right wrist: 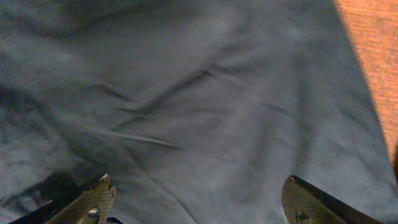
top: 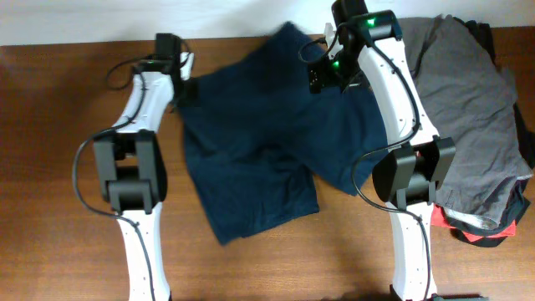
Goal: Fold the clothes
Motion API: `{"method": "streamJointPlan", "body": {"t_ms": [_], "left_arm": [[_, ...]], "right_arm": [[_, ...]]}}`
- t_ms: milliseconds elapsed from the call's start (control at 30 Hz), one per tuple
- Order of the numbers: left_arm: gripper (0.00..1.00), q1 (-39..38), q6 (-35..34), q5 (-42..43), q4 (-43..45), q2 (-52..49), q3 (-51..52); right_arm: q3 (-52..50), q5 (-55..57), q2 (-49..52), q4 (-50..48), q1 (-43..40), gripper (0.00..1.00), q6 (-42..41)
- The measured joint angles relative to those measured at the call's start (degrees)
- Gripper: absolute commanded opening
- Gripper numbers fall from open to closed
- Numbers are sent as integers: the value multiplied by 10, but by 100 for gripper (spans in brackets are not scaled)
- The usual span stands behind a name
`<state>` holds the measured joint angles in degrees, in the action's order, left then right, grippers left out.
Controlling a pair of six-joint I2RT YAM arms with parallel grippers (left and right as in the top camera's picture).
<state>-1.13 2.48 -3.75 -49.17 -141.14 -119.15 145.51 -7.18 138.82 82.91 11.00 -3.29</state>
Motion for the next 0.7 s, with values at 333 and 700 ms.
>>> {"method": "streamJointPlan", "body": {"t_ms": [333,700], "left_arm": [[51,106,-55,-36,-252,14,0],[74,93,-64,-1,-300,15,0]], "right_arm": [[-37,0,0,12,-1,88,-34],[-200,-4,0,15,0,83,-61]]}}
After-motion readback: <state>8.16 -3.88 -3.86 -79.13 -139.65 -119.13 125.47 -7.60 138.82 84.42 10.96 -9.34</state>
